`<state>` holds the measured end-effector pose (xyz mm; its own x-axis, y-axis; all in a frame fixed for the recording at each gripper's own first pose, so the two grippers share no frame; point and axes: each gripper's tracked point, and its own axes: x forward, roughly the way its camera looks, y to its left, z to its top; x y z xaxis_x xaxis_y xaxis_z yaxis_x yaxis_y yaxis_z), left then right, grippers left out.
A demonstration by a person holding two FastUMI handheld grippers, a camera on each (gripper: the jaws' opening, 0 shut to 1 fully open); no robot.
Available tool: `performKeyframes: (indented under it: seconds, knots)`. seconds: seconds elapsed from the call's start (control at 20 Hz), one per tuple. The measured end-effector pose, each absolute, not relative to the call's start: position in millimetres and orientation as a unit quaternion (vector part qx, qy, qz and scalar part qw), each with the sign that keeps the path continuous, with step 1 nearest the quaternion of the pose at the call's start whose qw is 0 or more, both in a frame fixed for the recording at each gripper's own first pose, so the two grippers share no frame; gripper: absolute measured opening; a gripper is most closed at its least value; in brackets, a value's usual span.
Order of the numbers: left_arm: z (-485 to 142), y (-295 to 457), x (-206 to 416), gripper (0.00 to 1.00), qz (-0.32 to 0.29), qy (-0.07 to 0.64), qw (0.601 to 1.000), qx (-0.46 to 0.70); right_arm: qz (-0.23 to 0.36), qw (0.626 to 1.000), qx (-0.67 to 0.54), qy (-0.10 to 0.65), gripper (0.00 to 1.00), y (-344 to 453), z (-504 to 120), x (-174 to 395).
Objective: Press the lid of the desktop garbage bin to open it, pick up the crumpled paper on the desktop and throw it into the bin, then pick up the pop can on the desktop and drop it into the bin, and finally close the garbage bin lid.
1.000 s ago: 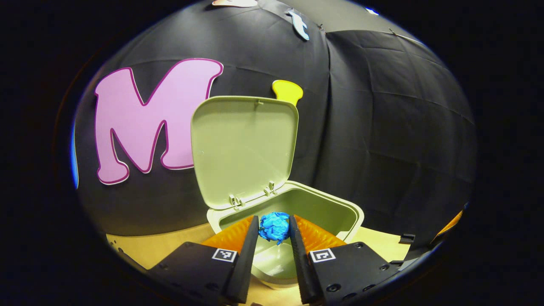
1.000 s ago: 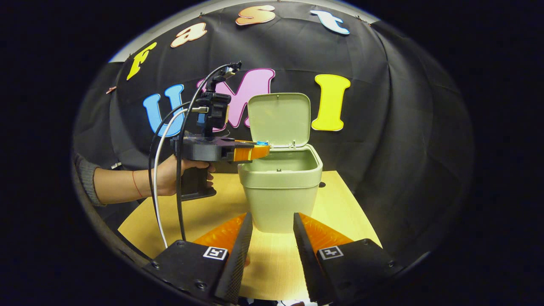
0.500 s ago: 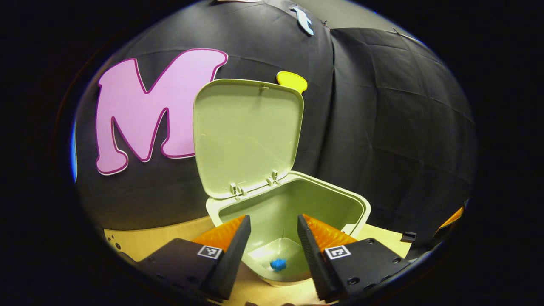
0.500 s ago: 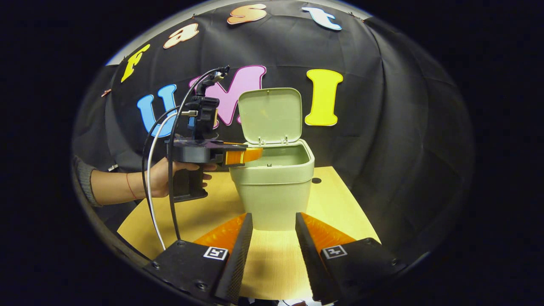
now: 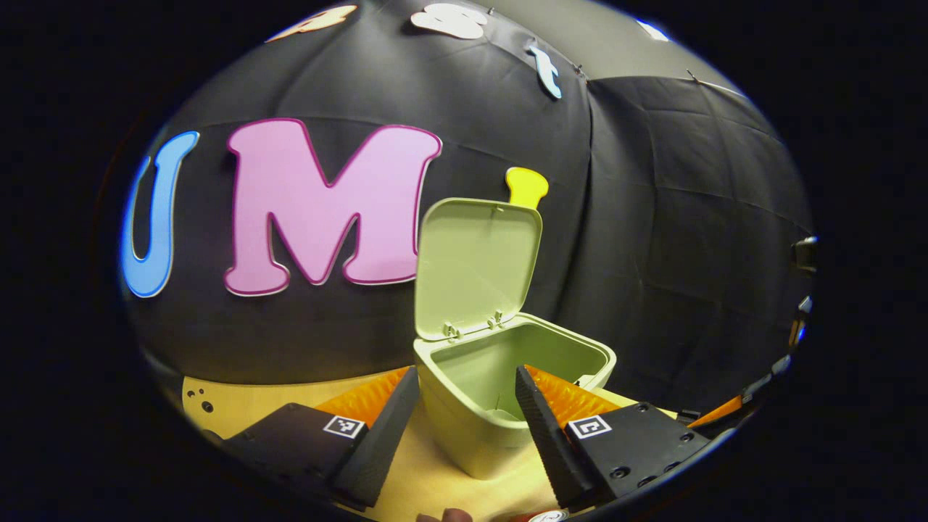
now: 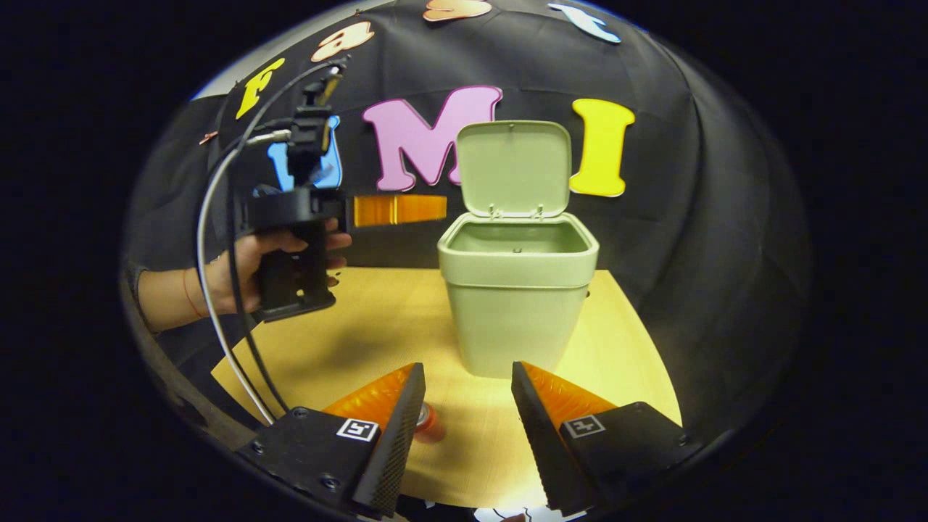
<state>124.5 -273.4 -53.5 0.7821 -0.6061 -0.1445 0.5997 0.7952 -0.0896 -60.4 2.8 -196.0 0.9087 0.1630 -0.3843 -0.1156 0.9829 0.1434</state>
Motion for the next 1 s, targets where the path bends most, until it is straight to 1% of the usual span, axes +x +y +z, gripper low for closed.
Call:
performKeyframes:
  seconds: [0.2, 0.5, 0.8, 1.0]
  knots:
    - [-44, -219, 97, 0.87, -0.285, 0.070, 0.956, -0.018, 0.111, 0.965, 0.039, 0.236, 0.78, 32, -226, -54]
    - [-60, -156, 57, 0.87, -0.241, 0.097, 0.965, -0.039, 0.158, 0.947, 0.012, 0.280, 0.78, 70, -271, -46]
    - [-88, -107, 29, 0.87, -0.203, 0.129, 0.970, -0.039, 0.185, 0.931, -0.016, 0.314, 0.78, 89, -308, -32]
    - [-99, -82, 21, 0.87, -0.178, 0.142, 0.973, -0.045, 0.191, 0.921, -0.036, 0.337, 0.78, 89, -329, -29]
